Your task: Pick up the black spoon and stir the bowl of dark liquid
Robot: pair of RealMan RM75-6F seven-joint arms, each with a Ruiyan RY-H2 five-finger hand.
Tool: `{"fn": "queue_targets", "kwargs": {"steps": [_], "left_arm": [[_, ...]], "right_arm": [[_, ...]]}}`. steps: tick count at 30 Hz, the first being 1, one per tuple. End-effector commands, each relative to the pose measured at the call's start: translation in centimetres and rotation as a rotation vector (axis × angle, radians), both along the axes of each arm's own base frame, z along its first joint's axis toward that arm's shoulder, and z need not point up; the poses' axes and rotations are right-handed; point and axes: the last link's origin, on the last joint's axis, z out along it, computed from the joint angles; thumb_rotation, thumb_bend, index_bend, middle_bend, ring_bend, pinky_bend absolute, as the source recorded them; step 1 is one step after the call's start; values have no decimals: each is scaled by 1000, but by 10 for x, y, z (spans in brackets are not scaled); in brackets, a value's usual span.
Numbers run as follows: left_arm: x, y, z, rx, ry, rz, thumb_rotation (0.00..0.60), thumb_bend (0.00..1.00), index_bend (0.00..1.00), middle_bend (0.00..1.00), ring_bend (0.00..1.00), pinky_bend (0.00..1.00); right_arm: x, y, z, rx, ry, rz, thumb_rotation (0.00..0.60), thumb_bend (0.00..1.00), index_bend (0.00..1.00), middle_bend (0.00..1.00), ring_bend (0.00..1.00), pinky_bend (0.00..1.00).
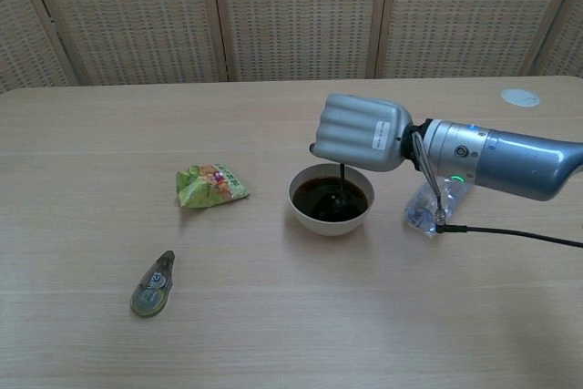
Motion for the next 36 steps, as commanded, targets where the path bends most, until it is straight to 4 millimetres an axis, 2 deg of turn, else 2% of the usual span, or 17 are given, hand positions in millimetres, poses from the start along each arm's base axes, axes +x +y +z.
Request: {"fn": "queue_targets", "kwargs": {"steps": [1, 12, 20, 28, 36], "left_arm": [[-1, -1, 0, 1, 0, 2, 600, 407, 0, 0, 0, 0], [-1, -1, 0, 1, 0, 2, 600, 406, 0, 0, 0, 0], [2, 1, 0, -1, -2, -11, 600, 407, 0, 0, 0, 0], [4, 2, -2, -5, -2, -16, 600, 407, 0, 0, 0, 0], [5, 3, -2, -5, 0, -15, 600, 406, 0, 0, 0, 0]], "right_arm": [[3, -1, -1, 1, -3, -3, 600, 714, 770, 913, 917, 988], [10, 7, -11, 35, -39, -1, 600, 714, 770, 913, 917, 988], [0, 16, -9, 58, -50, 2, 600, 714, 771, 913, 917, 988], [-14, 12, -1, 45, -19, -12, 600, 714, 771, 913, 917, 988], [-12, 3, 4, 30, -11, -26, 600, 714, 771, 913, 917, 988]]}}
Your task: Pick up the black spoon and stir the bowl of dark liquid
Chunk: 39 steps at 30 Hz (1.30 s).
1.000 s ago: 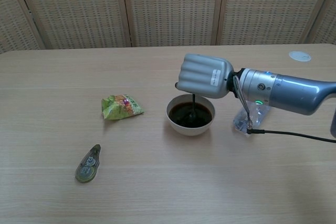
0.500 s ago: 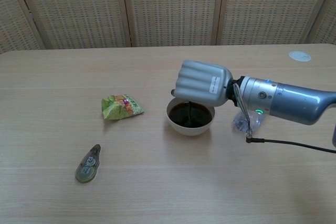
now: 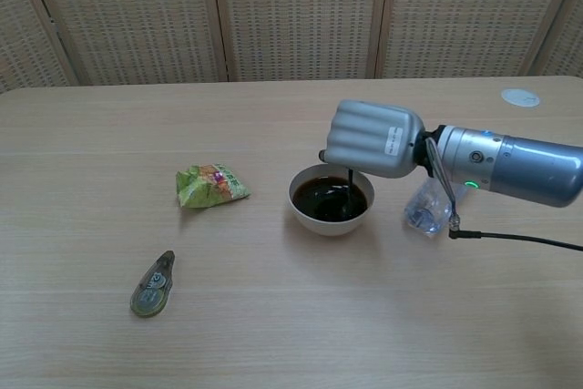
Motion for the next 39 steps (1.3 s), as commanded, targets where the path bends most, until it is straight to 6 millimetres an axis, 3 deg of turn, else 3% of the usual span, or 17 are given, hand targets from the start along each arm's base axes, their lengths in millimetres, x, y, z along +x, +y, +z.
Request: {"fn": "queue_targets", "kwargs": {"steps": [1, 13, 23, 30, 39], "left_arm": [[0, 0, 0, 0, 1, 2, 600, 406, 0, 0, 0, 0], [-3, -3, 2, 4, 4, 15, 600, 407, 0, 0, 0, 0], [-3, -3, 1, 1, 4, 12, 600, 406, 0, 0, 0, 0], [-3, -3, 0, -2, 4, 8, 600, 405, 0, 0, 0, 0], [-1, -1, -1, -8, 4, 0, 600, 406, 0, 0, 0, 0]], "right_arm": [[2, -2, 0, -1, 2, -1, 600, 714, 771, 913, 917, 988], [14, -6, -4, -6, -18, -13, 600, 714, 771, 912, 917, 988], [18, 4, -14, 29, -27, 8, 600, 714, 771, 912, 917, 988], [7, 11, -15, 44, -13, 11, 600, 714, 771, 912, 917, 988], [-3, 6, 0, 23, -33, -11, 600, 713, 771, 912, 917, 988]]}}
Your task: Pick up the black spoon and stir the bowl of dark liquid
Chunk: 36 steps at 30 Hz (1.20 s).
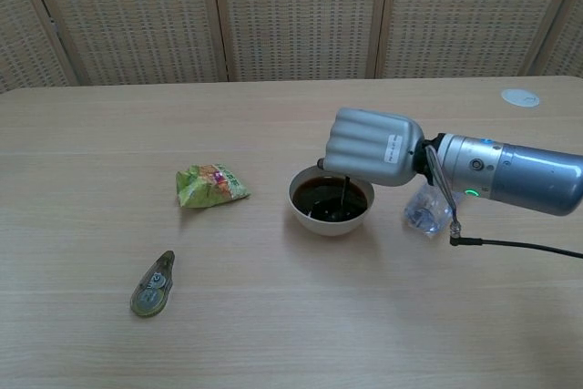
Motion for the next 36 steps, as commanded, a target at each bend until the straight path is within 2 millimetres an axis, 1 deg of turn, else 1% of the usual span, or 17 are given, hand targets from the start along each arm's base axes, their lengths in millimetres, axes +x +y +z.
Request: {"fn": "queue_targets", "kwargs": {"steps": [1, 3, 5, 7, 12, 17, 19, 22, 25, 31, 36], "left_arm": [[1, 1, -1, -2, 0, -4, 600, 406, 0, 0, 0, 0], [2, 1, -1, -2, -1, -8, 600, 407, 0, 0, 0, 0], [3, 2, -1, -3, -1, -12, 600, 407, 0, 0, 0, 0], [3, 2, -1, -2, 0, -12, 600, 407, 0, 0, 0, 0], [3, 2, -1, -3, 1, -11, 600, 407, 0, 0, 0, 0], [4, 2, -1, -3, -1, -12, 600, 407, 0, 0, 0, 0], [4, 2, -1, -3, -2, -13, 600, 407, 0, 0, 0, 0], [4, 2, -1, -4, -2, -13, 600, 406, 0, 0, 0, 0], [3, 2, -1, -4, -3, -13, 600, 406, 0, 0, 0, 0], [2, 2, -1, 0, -6, -12, 600, 406, 0, 0, 0, 0], [1, 2, 1, 5, -5, -9, 600, 407, 0, 0, 0, 0]], "right_arm": [[0, -2, 4, -8, -15, -1, 600, 713, 771, 910, 917, 988], [0, -2, 5, -15, -20, -3, 600, 713, 770, 904, 917, 988], [-1, -3, 7, -21, -24, -7, 600, 714, 747, 899, 917, 988], [-2, -4, 8, -30, -28, -14, 600, 683, 681, 896, 917, 988], [-2, -7, 11, -53, -48, -34, 600, 550, 560, 890, 917, 988], [0, -10, 14, -68, -73, -50, 600, 361, 422, 885, 917, 982], [0, -9, 15, -66, -88, -57, 600, 310, 392, 885, 917, 981], [0, -8, 15, -66, -97, -59, 600, 249, 378, 885, 917, 980], [0, -9, 16, -68, -105, -63, 600, 212, 368, 883, 917, 978], [3, -13, 27, -93, -166, -72, 600, 202, 359, 866, 917, 972], [7, -14, 40, -109, -292, -95, 600, 204, 358, 833, 904, 962]]}}
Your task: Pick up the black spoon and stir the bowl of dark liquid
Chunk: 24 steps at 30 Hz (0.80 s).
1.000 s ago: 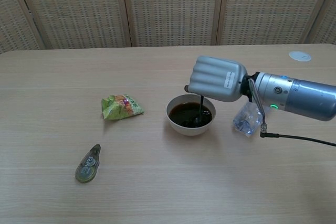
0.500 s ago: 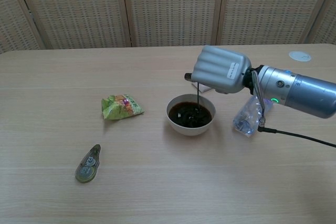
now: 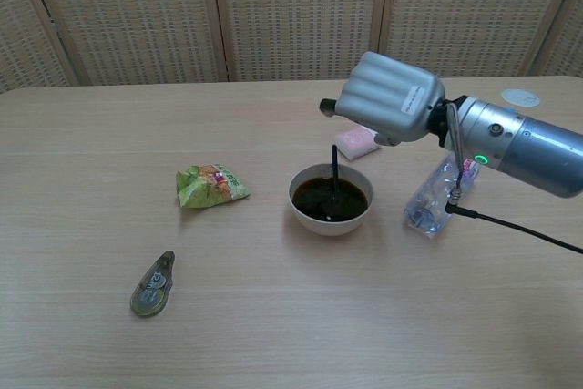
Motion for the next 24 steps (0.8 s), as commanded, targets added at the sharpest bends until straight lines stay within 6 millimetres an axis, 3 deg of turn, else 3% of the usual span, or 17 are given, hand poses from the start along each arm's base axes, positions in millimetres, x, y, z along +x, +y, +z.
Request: {"fn": "queue_targets", "kwargs": {"steps": [1, 8, 12, 15, 19, 24], "left_arm": [[0, 0, 1, 4, 0, -1, 600, 406, 0, 0, 0, 0], [-1, -1, 4, 13, 1, 0, 600, 406, 0, 0, 0, 0], [-3, -3, 7, 23, 7, 3, 600, 406, 0, 0, 0, 0], [-4, -4, 10, 28, 12, 6, 600, 406, 0, 0, 0, 0], [-6, -5, 11, 28, 21, 9, 600, 406, 0, 0, 0, 0], [-8, -5, 13, 30, 28, 12, 600, 406, 0, 0, 0, 0]], "right_arm": [[1, -1, 9, -11, -82, -17, 600, 204, 358, 817, 887, 954], [-3, -4, 26, 5, -248, -98, 600, 227, 358, 724, 788, 887], [-11, -8, 38, 49, -346, -186, 600, 235, 358, 633, 674, 831], [-18, -6, 46, 82, -427, -261, 600, 239, 358, 561, 583, 745], [-30, -3, 57, 98, -454, -361, 600, 240, 358, 419, 391, 539], [-45, 6, 69, 134, -502, -498, 600, 240, 344, 315, 263, 420]]}}
